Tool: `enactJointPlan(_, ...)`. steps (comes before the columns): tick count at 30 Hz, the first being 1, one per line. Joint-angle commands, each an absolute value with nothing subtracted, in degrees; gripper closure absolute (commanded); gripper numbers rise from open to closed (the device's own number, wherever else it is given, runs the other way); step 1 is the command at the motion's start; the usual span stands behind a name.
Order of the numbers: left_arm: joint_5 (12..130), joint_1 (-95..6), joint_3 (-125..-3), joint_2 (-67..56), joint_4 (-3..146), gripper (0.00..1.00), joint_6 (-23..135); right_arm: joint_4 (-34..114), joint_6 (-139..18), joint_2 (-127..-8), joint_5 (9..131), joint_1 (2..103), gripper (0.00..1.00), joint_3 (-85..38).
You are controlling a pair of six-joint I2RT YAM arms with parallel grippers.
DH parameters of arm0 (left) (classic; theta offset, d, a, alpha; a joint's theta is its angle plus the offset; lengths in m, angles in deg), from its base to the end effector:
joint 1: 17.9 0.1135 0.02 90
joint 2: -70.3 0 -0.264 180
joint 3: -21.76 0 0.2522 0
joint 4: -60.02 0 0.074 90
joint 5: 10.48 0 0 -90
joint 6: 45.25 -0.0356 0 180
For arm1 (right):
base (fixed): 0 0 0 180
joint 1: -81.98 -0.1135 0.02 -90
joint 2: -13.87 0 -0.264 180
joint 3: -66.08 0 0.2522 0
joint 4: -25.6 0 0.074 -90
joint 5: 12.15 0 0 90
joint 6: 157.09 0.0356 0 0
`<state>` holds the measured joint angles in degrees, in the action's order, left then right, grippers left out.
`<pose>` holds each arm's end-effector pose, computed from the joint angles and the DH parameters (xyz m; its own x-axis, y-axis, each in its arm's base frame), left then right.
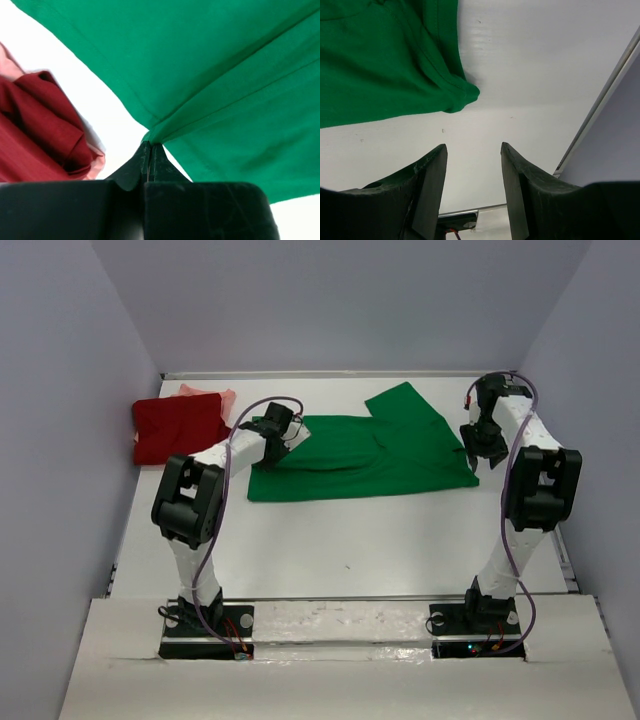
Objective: Fold and stack the t-shirts
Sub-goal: Fold the flattened tshirt in 1/3 of the way
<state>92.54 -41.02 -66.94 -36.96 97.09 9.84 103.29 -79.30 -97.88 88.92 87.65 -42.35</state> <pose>0.3699 -0.1492 0.1956 -0.4705 0.8072 -0.3565 0.6522 0.5903 0.4756 0.3841 -0.0450 0.2365 -0.9875 -0.1105 -0.1126 -0.0839 0.9722 -0.2184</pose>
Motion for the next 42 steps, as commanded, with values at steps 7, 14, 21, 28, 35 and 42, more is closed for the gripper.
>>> enactJointPlan(7, 94.81, -41.72, -69.35, -38.94, 96.72, 1.0, 11.0, 103.7, -79.58, -94.06, 89.01, 88.13, 0.47, -41.29)
enactJointPlan(14, 95.6, -41.72, -71.54, -40.35, 96.54, 1.0, 11.44, 102.91, -79.49, -93.71, 88.31, 88.13, 0.48, -39.88)
enactJointPlan(21, 96.57, -41.9, -74.71, -42.81, 96.98, 1.0, 12.41, 102.38, -79.75, -93.71, 88.13, 88.13, 0.48, -39.0)
enactJointPlan(28, 99.2, -41.98, -76.2, -45.53, 97.86, 1.0, 12.76, 101.86, -80.19, -93.62, 88.05, 88.13, 0.48, -38.21)
enactJointPlan(35, 101.84, -42.07, -77.08, -47.82, 98.47, 1.0, 13.2, 101.94, -80.37, -93.88, 87.87, 88.13, 0.48, -38.64)
enactJointPlan(42, 102.28, -42.07, -78.13, -49.23, 99.53, 1.0, 14.08, 102.12, -80.28, -94.41, 87.17, 88.13, 0.48, -39.08)
